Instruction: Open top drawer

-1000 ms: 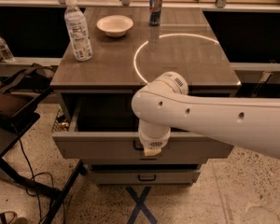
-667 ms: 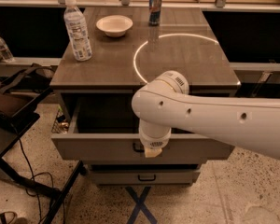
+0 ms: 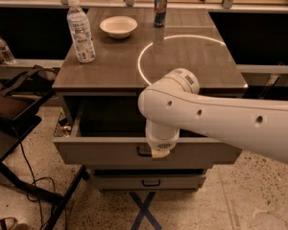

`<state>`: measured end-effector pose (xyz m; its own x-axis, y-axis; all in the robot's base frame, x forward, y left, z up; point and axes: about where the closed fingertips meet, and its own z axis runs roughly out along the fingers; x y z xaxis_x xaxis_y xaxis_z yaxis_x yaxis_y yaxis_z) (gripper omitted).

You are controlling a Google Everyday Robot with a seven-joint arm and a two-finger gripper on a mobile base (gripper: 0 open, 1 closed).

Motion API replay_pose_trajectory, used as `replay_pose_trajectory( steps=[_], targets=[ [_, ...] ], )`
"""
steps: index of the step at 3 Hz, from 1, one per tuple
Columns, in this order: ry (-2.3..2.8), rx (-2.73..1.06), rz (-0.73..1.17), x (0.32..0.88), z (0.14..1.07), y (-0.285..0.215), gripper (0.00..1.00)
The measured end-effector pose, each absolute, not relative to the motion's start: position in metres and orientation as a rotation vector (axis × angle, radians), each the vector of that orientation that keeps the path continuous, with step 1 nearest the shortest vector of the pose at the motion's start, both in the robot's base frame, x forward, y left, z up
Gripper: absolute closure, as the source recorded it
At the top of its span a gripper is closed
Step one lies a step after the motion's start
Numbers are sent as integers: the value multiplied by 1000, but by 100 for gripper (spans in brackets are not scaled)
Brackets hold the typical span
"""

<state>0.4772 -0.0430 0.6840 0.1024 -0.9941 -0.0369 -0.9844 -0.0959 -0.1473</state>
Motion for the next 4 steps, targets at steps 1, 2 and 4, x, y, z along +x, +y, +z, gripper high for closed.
replay_pose_trajectory(
  steps=[1,2,4],
  targets=[
    [2007,-2182,-186,482,738,-67,100],
    [1988,-2072,-314,504,811,-116,100],
    [1968,-2013,-343,539,822,-138,100]
  ],
)
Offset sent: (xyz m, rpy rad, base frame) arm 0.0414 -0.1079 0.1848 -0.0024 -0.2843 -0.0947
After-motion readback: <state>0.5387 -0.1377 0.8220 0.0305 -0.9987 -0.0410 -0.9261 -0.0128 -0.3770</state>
